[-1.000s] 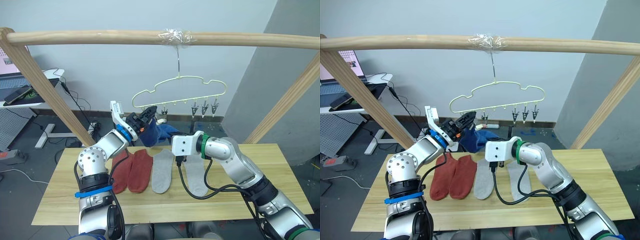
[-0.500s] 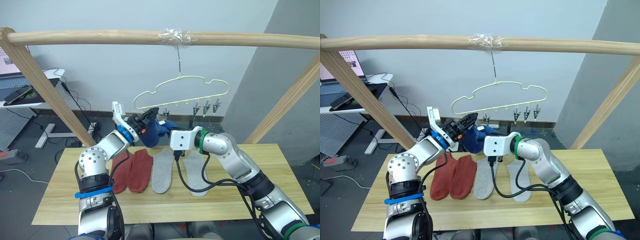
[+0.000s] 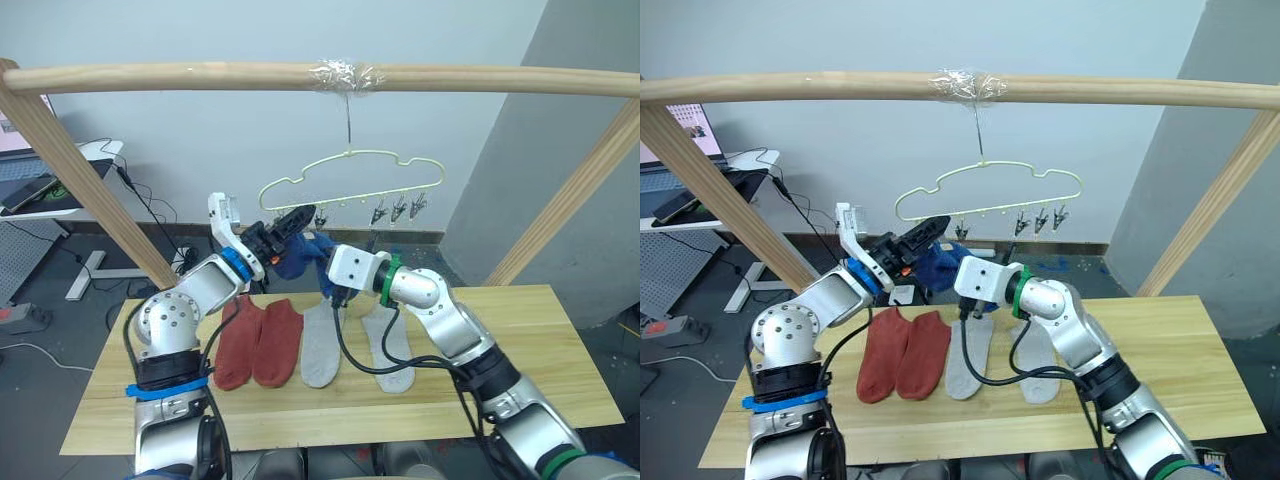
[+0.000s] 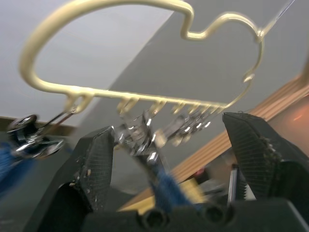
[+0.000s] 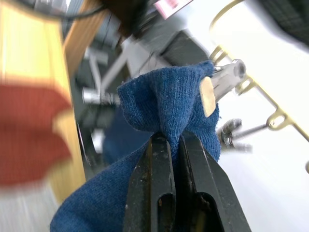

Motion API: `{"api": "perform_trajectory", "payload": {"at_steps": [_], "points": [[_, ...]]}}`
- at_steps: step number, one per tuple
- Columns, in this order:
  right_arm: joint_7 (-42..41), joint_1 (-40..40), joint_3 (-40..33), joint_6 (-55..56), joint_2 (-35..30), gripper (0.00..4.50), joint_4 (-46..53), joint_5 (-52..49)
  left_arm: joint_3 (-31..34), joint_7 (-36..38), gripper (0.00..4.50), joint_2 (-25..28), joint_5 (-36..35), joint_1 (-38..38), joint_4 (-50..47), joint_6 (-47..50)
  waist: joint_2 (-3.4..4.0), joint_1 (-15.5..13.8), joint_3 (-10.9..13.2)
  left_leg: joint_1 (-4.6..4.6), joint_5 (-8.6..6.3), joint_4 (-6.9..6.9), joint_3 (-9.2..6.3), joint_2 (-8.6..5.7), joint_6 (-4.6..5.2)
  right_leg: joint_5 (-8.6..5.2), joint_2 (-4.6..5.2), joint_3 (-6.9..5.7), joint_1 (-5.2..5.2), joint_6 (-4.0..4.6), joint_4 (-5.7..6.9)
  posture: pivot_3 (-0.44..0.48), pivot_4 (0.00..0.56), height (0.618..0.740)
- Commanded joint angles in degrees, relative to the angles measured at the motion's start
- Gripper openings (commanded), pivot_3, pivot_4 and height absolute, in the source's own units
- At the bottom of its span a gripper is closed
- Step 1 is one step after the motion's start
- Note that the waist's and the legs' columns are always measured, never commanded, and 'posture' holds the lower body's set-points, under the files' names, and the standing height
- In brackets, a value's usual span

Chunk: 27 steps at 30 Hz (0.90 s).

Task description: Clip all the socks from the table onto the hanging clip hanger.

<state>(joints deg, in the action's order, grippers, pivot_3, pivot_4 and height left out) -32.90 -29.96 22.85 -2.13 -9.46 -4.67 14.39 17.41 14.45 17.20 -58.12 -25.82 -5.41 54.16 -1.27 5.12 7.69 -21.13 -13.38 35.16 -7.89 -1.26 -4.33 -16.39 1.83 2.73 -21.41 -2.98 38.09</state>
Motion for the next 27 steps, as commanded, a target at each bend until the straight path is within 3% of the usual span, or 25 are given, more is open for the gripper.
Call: {"api": "perform_trajectory", "payload": {"at_steps": [1, 3, 6, 10, 15, 17, 23, 27], "points": [[0.84, -0.78, -3.34, 1.40, 2.40, 0.00, -2.53, -5.11, -3.33, -0.56, 3.85, 3.36, 7.40, 3.19, -7.46, -3.71, 0.01, -0.19, 0.01, 0.00, 0.00, 0.00, -0.01, -0.01, 0.01, 0.00, 0.00, 0.00, 0.01, 0.00, -0.01, -0.051, 0.104, 0.740], [0.81, -1.76, -4.08, 1.56, 3.59, 0.00, -4.33, -6.66, -3.04, 1.08, 3.85, 4.57, 7.37, 5.09, -10.32, -4.52, 0.00, -0.35, 0.01, 0.00, -0.03, 0.00, 0.02, -0.03, 0.05, 0.00, 0.02, 0.03, 0.01, 0.01, -0.03, -0.048, 0.105, 0.740], [0.12, -2.47, -4.46, 1.58, 4.20, 0.77, -5.94, -8.14, -3.30, 5.97, 3.91, 6.72, 6.34, 6.60, -12.26, -4.63, 0.02, -0.68, 0.02, -0.02, -0.10, 0.00, -0.04, -0.02, 0.18, 0.01, 0.02, -0.02, 0.00, 0.01, -0.02, -0.033, 0.110, 0.740], [-0.80, -2.21, -4.39, 0.87, 3.97, 2.15, -6.87, -9.00, -3.94, 8.52, 3.91, 7.54, 8.59, 8.19, -14.04, -7.66, 0.04, -0.70, 0.03, 0.00, -0.11, -0.01, -0.01, -0.01, 0.20, 0.01, 0.01, -0.02, 0.02, 0.02, -0.02, -0.027, 0.114, 0.740], [-0.57, 1.52, -4.60, -0.47, 1.94, 3.98, -4.26, -8.91, -10.35, 9.81, 3.91, 7.76, 18.99, 11.59, -15.26, -15.59, 0.07, -0.98, 0.06, 0.03, -0.12, -0.07, 0.01, -0.01, 0.21, 0.00, 0.01, 0.00, 0.01, 0.03, -0.04, -0.023, 0.120, 0.740], [0.02, 4.65, -5.97, -2.20, 0.32, 4.45, -0.88, -9.28, -12.99, 9.19, 3.91, 6.80, 22.56, 12.83, -16.12, -18.55, 0.09, -1.54, 0.07, 0.00, -0.12, -0.09, 0.00, -0.01, 0.21, 0.00, 0.01, 0.00, 0.00, 0.03, -0.06, -0.025, 0.125, 0.740], [2.46, 13.54, -10.71, -10.44, -2.98, 4.45, 11.54, -11.14, -20.23, 8.75, 3.91, 3.91, 31.21, 13.72, -15.81, -24.59, 0.29, -2.43, 0.41, -0.05, -0.13, -0.10, 0.02, -0.03, 0.23, -0.01, 0.06, 0.00, -0.01, 0.02, -0.12, -0.034, 0.138, 0.740], [3.80, 16.48, -14.97, -17.48, -3.89, 4.45, 19.68, -13.96, -21.40, 7.30, 3.91, -0.76, 36.07, 11.14, -9.53, -31.47, 0.42, -2.66, 0.78, -0.02, -0.11, -0.09, 0.06, -0.02, 0.24, -0.03, 0.04, 0.01, 0.01, 0.00, -0.12, -0.045, 0.147, 0.740]]}}
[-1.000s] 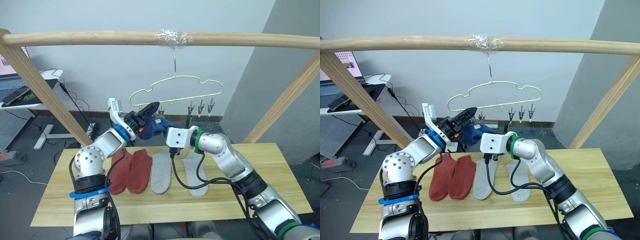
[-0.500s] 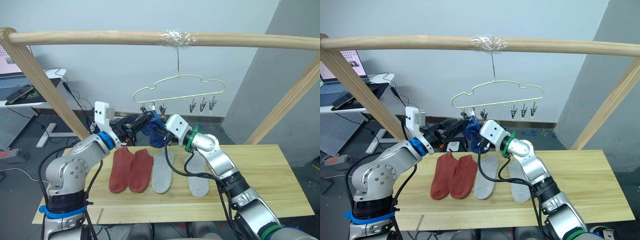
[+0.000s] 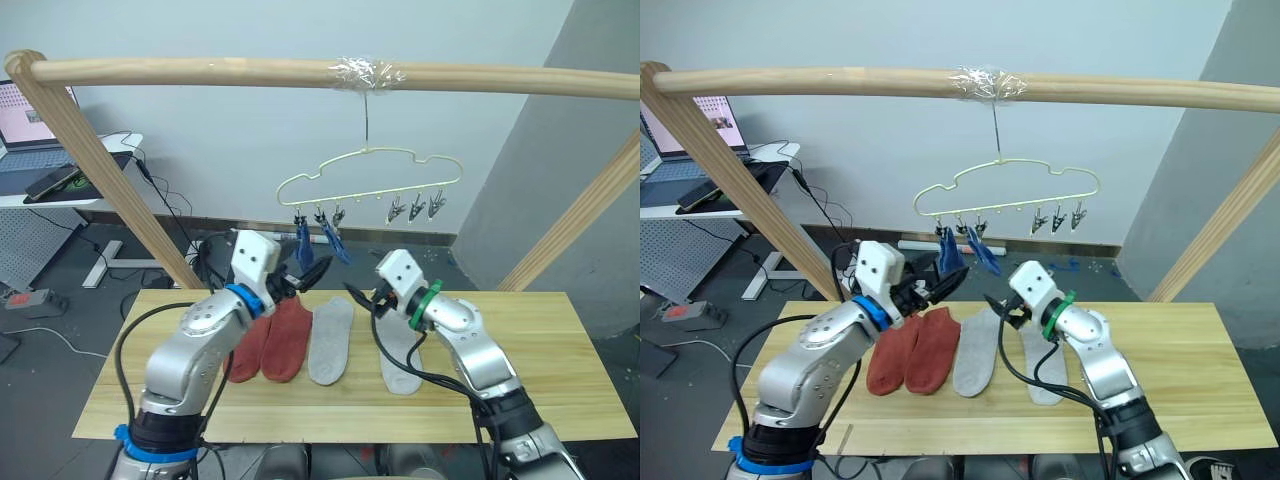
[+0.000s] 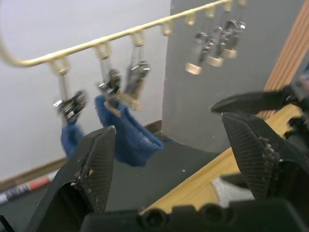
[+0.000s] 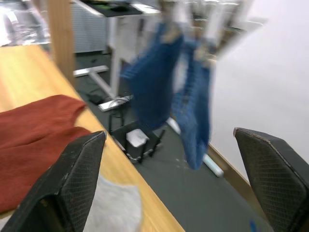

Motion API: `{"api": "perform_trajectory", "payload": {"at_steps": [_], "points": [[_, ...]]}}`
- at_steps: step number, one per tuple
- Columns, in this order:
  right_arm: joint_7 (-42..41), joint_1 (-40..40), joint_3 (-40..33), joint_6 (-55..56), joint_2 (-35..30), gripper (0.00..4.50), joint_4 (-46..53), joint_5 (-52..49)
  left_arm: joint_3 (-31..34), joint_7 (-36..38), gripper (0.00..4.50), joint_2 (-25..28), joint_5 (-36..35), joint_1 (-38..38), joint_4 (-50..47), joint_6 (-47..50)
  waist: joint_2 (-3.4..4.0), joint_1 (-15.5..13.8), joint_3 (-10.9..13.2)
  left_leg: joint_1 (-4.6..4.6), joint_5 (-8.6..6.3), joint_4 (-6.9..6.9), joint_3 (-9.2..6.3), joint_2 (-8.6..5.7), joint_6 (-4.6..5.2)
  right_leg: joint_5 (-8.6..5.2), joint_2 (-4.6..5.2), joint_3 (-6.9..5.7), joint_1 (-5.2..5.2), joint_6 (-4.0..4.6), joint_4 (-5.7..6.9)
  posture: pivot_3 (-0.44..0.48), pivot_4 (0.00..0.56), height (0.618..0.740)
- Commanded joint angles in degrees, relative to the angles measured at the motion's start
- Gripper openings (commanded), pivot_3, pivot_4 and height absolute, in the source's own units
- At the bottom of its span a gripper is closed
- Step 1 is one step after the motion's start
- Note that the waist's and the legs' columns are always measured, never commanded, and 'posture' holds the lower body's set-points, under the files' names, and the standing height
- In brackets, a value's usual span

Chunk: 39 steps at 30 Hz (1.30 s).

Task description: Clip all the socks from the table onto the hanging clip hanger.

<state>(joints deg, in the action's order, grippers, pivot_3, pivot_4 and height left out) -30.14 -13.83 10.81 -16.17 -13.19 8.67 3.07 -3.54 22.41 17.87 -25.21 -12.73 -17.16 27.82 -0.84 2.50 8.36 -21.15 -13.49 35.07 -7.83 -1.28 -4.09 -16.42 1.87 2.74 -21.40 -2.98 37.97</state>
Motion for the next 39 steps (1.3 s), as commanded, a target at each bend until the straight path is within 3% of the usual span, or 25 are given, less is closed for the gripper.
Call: {"api": "perform_trajectory", "payload": {"at_steps": [1, 3, 8, 16, 24, 39], "points": [[1.32, 0.88, -4.05, -5.04, -0.30, 4.48, 8.39, -3.52, -0.88, -0.48, 3.73, -2.52, 4.17, -2.41, 3.73, -7.17, -0.02, -0.03, 0.25, 0.01, 0.01, 0.01, 0.00, 0.01, 0.01, -0.08, -0.02, 0.00, 0.00, -0.14, 0.03, -0.054, 0.148, 0.740], [1.83, 1.71, -5.67, -7.51, -0.56, 4.50, 11.60, -4.83, -1.83, -0.68, 3.35, -3.89, 6.82, -3.02, 6.49, -10.75, -0.01, 0.20, 0.35, 0.02, 0.02, 0.02, 0.01, 0.04, 0.01, -0.12, -0.04, 0.00, 0.00, -0.20, 0.03, -0.070, 0.152, 0.740], [3.18, 2.79, -8.11, -11.77, -1.13, 4.50, 17.03, -7.04, -2.76, -2.91, 1.83, -7.62, 11.45, -4.17, 11.43, -15.72, -0.04, 0.48, 0.85, -0.04, 0.01, 0.01, 0.01, 0.02, 0.02, -0.12, -0.04, 0.01, -0.01, -0.20, -0.02, -0.095, 0.169, 0.740], [5.56, 1.89, -9.77, -14.51, -1.38, 4.50, 22.76, -9.72, -1.85, -5.03, 1.83, -12.59, 13.68, -7.78, 18.70, -18.78, -0.14, 0.88, 1.79, -0.21, 0.00, 0.02, -0.02, 0.01, 0.03, -0.12, -0.03, -0.03, -0.13, -0.22, -0.02, -0.132, 0.189, 0.740], [7.40, 1.60, -10.20, -16.44, -2.61, 4.50, 25.57, -10.17, -1.47, -5.06, 1.83, -13.67, 15.26, -10.15, 22.99, -21.63, -0.18, 1.71, 2.00, -0.71, 0.01, 0.04, -0.03, 0.01, 0.02, 0.04, -0.04, -0.04, -0.66, 0.04, 0.05, -0.158, 0.187, 0.740], [10.53, -0.86, -9.45, -17.67, -1.84, 4.50, 26.02, -11.06, 0.41, -6.45, 1.83, -15.34, 16.33, -16.77, 28.69, -26.31, -0.21, 2.59, 2.04, -0.74, 0.01, 0.04, -0.01, -0.01, 0.02, 0.04, -0.03, -0.05, -0.68, 0.02, 0.04, -0.178, 0.170, 0.740]]}}
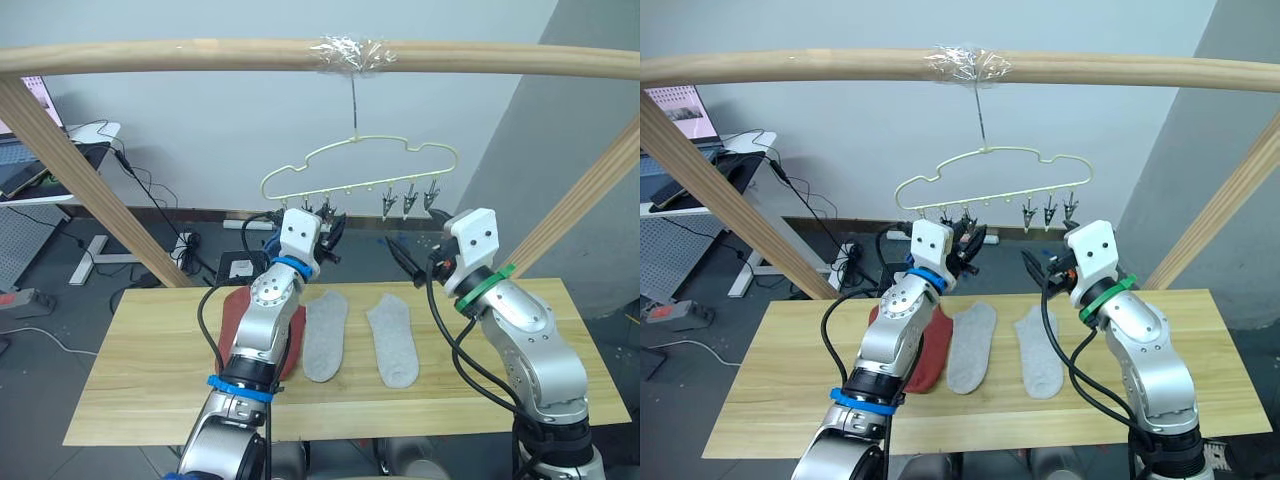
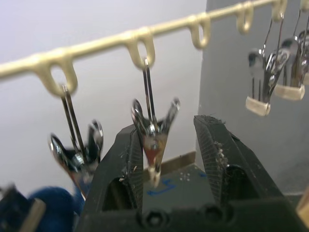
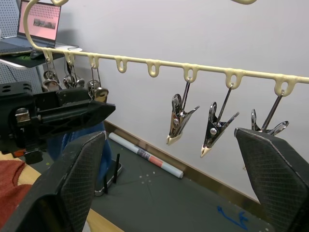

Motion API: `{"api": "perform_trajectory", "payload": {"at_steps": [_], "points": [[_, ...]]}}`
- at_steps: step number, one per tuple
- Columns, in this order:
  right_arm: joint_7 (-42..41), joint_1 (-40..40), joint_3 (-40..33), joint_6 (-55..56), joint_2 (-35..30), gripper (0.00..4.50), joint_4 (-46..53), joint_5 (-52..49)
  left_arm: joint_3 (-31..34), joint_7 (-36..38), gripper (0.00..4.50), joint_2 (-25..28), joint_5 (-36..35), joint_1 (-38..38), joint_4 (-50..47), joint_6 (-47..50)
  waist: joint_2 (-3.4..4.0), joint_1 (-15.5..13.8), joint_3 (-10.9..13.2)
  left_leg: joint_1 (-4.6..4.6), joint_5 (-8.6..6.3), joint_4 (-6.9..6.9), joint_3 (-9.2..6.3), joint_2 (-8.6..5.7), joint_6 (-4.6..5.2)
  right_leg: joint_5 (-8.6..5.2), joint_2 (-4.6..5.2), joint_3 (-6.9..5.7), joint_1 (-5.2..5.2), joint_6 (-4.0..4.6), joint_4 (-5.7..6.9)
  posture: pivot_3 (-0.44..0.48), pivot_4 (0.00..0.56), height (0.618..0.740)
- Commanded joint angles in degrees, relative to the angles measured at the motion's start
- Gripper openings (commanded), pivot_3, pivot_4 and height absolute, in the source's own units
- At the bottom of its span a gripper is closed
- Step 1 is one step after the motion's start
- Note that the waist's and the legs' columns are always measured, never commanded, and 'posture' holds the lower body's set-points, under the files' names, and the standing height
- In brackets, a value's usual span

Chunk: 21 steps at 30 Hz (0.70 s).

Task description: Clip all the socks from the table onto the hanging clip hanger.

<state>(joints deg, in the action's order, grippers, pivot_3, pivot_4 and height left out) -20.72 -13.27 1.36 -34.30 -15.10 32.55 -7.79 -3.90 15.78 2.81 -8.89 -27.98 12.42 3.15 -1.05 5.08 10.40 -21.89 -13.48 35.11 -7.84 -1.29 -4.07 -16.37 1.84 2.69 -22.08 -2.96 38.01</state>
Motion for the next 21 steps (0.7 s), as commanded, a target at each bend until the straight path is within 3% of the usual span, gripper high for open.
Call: {"api": "perform_trajectory", "payload": {"at_steps": [1, 21], "points": [[1.23, -1.56, 0.05, 0.50, 0.01, 4.50, 2.03, -0.18, 0.74, 0.19, 1.83, -0.29, 0.07, -1.60, -0.99, -1.71, 0.00, 0.02, 0.00, 0.00, 0.00, 0.00, 0.00, 0.00, 0.00, 0.00, 0.00, 0.00, 0.00, 0.00, 0.00, -0.178, 0.170, 0.740], [2.38, -2.18, 0.49, 0.61, -0.02, 4.50, 1.36, -0.68, 0.52, -0.47, 1.83, -0.85, 0.59, -1.75, -1.02, -2.31, 0.00, 0.07, 0.00, 0.00, 0.00, 0.01, 0.00, 0.00, -0.01, 0.01, 0.00, 0.00, -0.01, 0.00, 0.02, -0.179, 0.168, 0.740]]}}
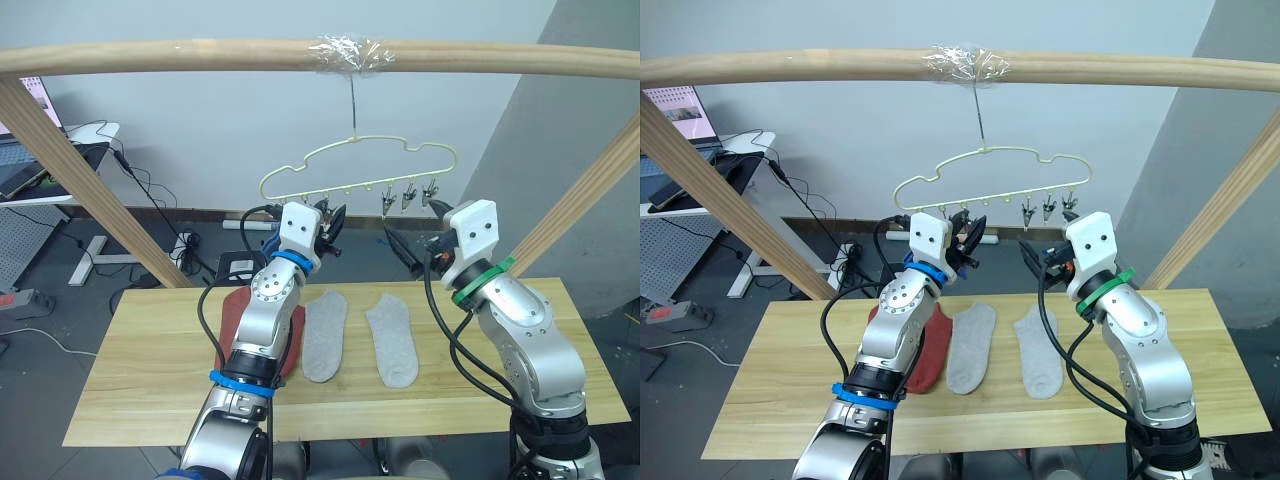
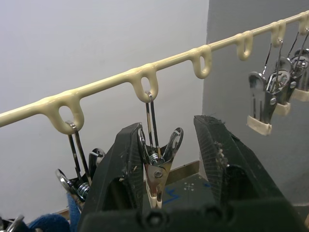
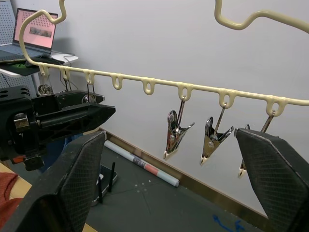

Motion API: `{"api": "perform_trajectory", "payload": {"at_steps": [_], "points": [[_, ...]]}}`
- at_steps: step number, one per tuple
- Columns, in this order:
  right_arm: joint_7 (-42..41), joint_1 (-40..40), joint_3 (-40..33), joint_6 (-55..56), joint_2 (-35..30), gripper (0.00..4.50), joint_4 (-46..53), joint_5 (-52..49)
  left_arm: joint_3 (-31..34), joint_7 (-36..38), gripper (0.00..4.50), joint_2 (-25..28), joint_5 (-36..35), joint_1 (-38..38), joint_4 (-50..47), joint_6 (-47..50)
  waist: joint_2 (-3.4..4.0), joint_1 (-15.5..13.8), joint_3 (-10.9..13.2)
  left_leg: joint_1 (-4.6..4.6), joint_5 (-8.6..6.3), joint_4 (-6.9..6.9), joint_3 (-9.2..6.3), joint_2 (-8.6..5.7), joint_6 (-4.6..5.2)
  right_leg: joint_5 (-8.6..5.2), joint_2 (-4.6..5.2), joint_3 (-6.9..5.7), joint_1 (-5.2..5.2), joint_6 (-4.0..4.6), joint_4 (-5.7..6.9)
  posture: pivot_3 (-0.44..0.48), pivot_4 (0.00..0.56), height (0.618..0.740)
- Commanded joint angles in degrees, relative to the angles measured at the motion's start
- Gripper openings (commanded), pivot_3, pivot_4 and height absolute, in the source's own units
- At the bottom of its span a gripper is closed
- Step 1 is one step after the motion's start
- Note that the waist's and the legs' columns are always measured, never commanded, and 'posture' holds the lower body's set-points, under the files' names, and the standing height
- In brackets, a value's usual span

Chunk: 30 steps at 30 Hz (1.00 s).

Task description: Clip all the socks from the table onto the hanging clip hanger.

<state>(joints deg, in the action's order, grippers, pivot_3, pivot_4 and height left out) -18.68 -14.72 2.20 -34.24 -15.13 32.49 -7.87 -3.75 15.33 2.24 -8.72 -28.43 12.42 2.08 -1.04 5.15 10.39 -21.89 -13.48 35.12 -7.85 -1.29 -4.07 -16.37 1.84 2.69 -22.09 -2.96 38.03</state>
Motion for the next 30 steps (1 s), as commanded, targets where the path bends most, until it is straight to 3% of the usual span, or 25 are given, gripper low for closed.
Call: {"api": "perform_trajectory", "payload": {"at_steps": [1, 2, 7, 11, 17, 20, 24, 30], "points": [[0.39, -0.60, -0.45, 0.45, -0.02, 4.50, 1.49, -0.71, 0.36, 0.11, 1.83, -0.31, 0.29, -1.31, -1.00, -1.14, 0.00, 0.00, 0.00, 0.00, 0.00, 0.00, 0.00, 0.00, 0.00, 0.00, 0.00, 0.00, 0.00, 0.00, 0.00, -0.179, 0.168, 0.740], [0.40, -0.50, -0.53, 0.40, -0.08, 4.50, 1.54, -0.77, 0.36, 0.29, 1.83, -0.34, 0.15, -1.31, -1.03, -1.05, 0.00, 0.00, 0.00, 0.00, 0.00, 0.00, 0.00, 0.00, 0.00, 0.00, 0.00, 0.00, 0.00, 0.00, 0.00, -0.179, 0.168, 0.740], [0.40, -0.50, -0.67, 0.49, -0.25, 4.50, 1.18, -0.77, 0.55, 0.94, 0.72, -0.31, -0.38, -1.45, -1.05, -0.26, 0.00, 0.02, 0.00, 0.00, 0.00, 0.00, 0.00, 0.00, 0.00, 0.00, 0.00, 0.00, 0.00, 0.00, 0.01, -0.178, 0.167, 0.740], [0.12, 0.39, 0.30, 0.01, -0.84, 4.50, 0.44, -0.14, 0.70, 1.32, 0.14, -0.28, -0.78, -1.40, -1.37, 0.13, 0.00, 0.00, 0.00, 0.00, 0.00, 0.01, 0.00, 0.00, 0.00, 0.00, 0.00, 0.00, 0.00, 0.00, 0.02, -0.173, 0.166, 0.740], [-0.83, 4.55, 6.62, -5.74, -5.77, 4.50, -5.56, 3.98, 2.09, 1.63, 0.08, -0.26, -2.27, -0.61, -3.07, 2.71, 0.00, -0.05, 0.00, 0.00, 0.00, 0.02, 0.01, -0.01, 0.00, 0.00, 0.00, 0.01, 0.00, 0.00, 0.01, -0.162, 0.167, 0.740], [-1.67, 4.86, 11.50, -4.22, -7.21, 4.50, -13.71, 6.77, 4.82, 2.53, 0.08, -0.39, -7.53, -0.46, -5.41, 9.34, 0.00, 0.06, 0.00, 0.01, 0.00, 0.03, 0.01, 0.00, 0.00, 0.00, 0.00, 0.00, 0.00, 0.00, 0.04, -0.151, 0.165, 0.740], [-2.16, 2.08, 15.12, -0.33, -6.14, 4.50, -25.88, 9.29, 8.75, 3.00, 0.08, 0.16, -13.47, -0.81, -6.93, 15.03, 0.00, 0.30, 0.00, 0.05, 0.01, 0.08, 0.03, 0.03, 0.01, 0.00, -0.04, 0.01, 0.00, 0.00, 0.09, -0.129, 0.163, 0.740], [-2.15, -1.07, 15.50, 2.76, -1.90, 4.50, -39.46, 10.11, 9.52, 3.58, 0.08, 1.55, -15.67, 0.43, -9.86, 18.97, -0.01, 0.21, 0.00, 0.04, 0.02, 0.19, 0.02, 0.03, 0.01, 0.01, -0.06, 0.03, 0.02, 0.00, 0.12, -0.099, 0.165, 0.740]]}}
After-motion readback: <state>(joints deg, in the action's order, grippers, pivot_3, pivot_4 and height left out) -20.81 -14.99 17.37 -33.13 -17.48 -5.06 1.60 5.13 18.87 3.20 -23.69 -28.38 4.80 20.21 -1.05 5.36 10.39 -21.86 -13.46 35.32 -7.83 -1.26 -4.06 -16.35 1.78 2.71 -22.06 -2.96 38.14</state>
